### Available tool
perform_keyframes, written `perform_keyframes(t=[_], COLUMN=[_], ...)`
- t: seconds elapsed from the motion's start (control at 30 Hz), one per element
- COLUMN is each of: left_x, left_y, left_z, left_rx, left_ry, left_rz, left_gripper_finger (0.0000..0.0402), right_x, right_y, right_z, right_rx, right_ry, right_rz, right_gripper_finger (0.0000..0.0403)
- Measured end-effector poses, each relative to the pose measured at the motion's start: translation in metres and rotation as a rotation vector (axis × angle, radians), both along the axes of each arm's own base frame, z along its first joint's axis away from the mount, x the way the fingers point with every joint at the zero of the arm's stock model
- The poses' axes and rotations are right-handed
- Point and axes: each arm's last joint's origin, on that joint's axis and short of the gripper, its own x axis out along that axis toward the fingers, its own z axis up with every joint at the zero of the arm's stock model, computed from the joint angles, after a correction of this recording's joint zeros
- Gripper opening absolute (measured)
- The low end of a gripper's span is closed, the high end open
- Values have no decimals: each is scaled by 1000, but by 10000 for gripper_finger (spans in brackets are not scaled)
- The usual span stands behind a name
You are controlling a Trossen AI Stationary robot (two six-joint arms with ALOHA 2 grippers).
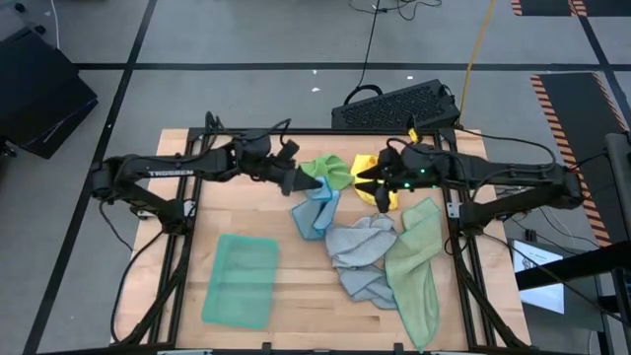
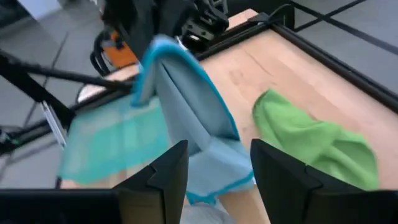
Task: Fold microfiber towels
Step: Fold the blue microfiber cloth
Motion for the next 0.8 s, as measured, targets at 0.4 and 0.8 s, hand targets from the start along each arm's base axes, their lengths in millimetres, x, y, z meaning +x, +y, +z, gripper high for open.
perform_keyframes(t=[0.4, 0.8], left_x=[7, 6], left_y=[-45, -91], left_z=[20, 16], left_rx=[-187, -278], left_ry=[-138, -101], left_rz=[124, 256], left_gripper_finger=[10, 10], right_x=[-66, -97], right_y=[2, 10], right_z=[24, 6], right_rx=[-76, -39], right_ry=[-48, -59], right_rz=[81, 183], right_gripper_finger=[167, 167])
